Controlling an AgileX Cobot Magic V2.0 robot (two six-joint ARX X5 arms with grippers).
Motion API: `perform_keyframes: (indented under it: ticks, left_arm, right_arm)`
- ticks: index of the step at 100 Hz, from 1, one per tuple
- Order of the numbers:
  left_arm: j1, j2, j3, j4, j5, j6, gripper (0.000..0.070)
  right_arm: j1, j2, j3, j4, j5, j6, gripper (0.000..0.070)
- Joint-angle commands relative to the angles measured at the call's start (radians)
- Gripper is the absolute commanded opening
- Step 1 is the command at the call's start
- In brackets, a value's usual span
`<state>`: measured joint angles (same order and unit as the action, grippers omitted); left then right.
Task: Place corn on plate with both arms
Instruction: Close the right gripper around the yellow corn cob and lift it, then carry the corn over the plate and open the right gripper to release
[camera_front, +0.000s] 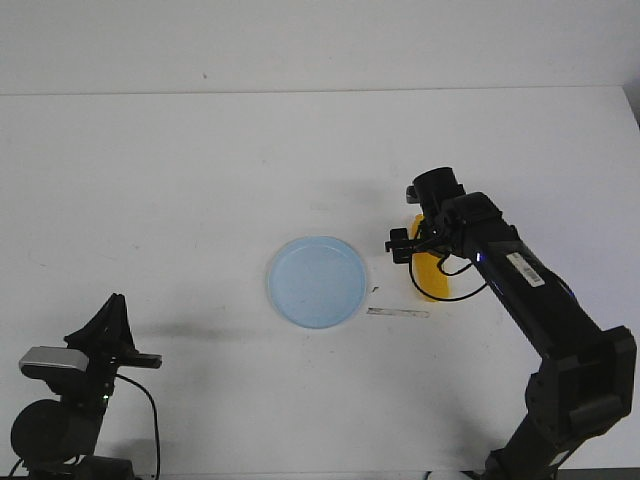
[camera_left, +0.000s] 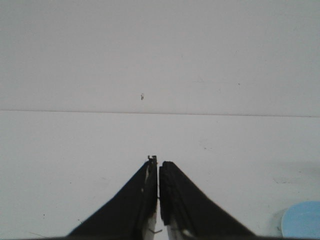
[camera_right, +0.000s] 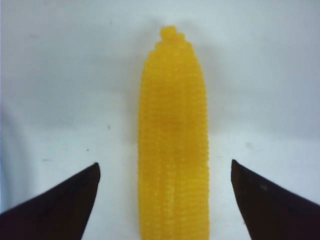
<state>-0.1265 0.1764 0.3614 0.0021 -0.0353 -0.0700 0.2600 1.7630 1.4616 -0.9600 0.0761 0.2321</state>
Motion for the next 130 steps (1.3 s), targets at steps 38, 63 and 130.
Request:
perform_keyframes:
  ticks: [38,63,130]
  left_arm:
    - [-0.001,-0.002,0.008,0.018,-0.002,-0.002,0.0002]
    - [-0.001,-0.002,0.008,0.018,-0.003,-0.002,0.0002]
    - [-0.001,-0.002,0.008,0.018,-0.002,-0.002,0.0002]
  right_arm:
    - [-0.032,0.098,0.004,0.019,-0.013,-0.031,0.0412]
    - [-0.039,0.105,-0.009,0.025,-0.036,-0.040,0.0386]
    - [0.064,0.010,0.037,0.041,-0.042,-0.107,0.0270]
